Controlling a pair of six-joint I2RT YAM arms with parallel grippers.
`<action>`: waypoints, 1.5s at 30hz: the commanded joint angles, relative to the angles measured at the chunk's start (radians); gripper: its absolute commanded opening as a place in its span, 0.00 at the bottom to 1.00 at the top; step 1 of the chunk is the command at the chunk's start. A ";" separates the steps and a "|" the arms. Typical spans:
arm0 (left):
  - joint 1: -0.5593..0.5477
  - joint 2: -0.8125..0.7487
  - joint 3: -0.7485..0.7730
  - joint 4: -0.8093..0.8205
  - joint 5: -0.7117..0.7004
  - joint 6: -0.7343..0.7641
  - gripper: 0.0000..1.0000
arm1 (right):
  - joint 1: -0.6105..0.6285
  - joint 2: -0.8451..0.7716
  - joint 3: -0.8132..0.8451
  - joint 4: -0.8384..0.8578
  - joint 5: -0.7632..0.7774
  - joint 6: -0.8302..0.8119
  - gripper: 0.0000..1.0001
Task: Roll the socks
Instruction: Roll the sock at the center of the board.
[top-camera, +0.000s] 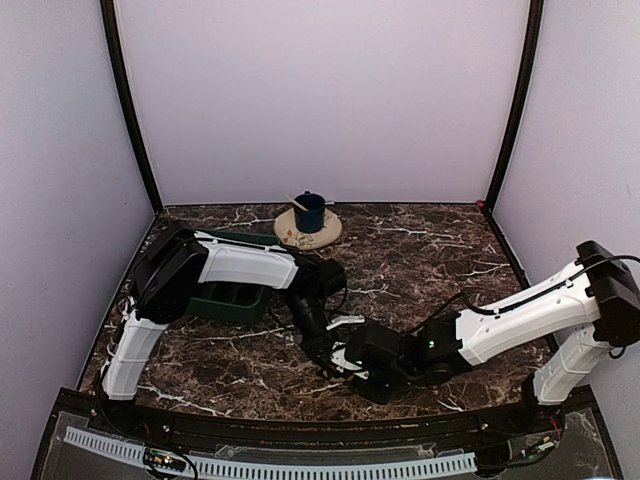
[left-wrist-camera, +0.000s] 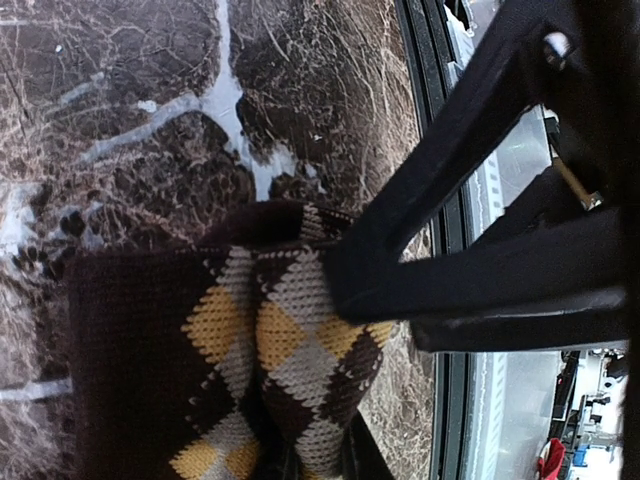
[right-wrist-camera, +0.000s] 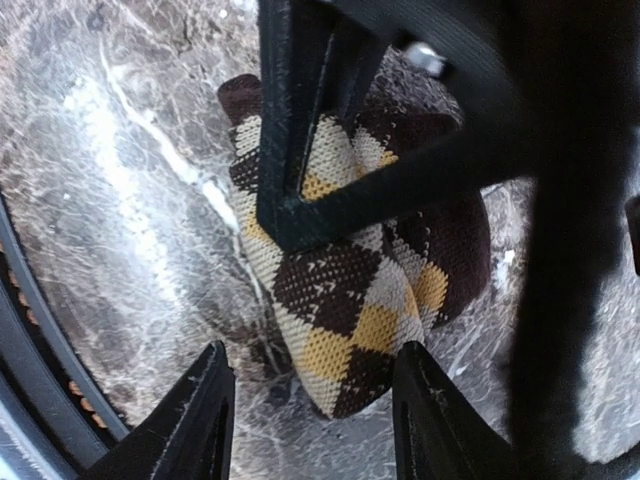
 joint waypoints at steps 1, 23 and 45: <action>-0.009 0.044 -0.004 -0.063 -0.051 0.023 0.02 | 0.005 0.054 0.041 0.014 0.049 -0.088 0.50; -0.007 0.051 0.002 -0.063 -0.058 0.019 0.04 | -0.051 0.133 0.073 0.002 -0.064 -0.143 0.06; 0.119 -0.191 -0.125 0.147 -0.007 -0.108 0.27 | -0.150 0.128 0.023 0.005 -0.238 -0.022 0.00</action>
